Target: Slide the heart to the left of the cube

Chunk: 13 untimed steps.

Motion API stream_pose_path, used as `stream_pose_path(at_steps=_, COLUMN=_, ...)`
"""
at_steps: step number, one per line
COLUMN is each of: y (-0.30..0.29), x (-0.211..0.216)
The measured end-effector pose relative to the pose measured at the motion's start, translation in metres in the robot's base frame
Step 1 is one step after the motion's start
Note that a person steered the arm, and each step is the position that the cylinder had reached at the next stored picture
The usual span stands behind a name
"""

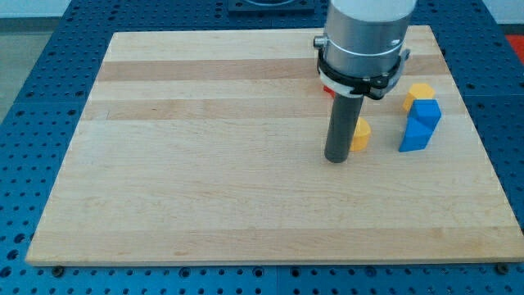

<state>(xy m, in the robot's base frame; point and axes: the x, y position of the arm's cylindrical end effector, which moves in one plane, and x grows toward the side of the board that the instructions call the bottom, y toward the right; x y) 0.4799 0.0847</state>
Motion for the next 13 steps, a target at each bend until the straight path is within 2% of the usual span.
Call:
stream_pose_path(at_steps=5, y=0.039, x=-0.047)
stream_pose_path(at_steps=13, y=0.063, x=-0.054)
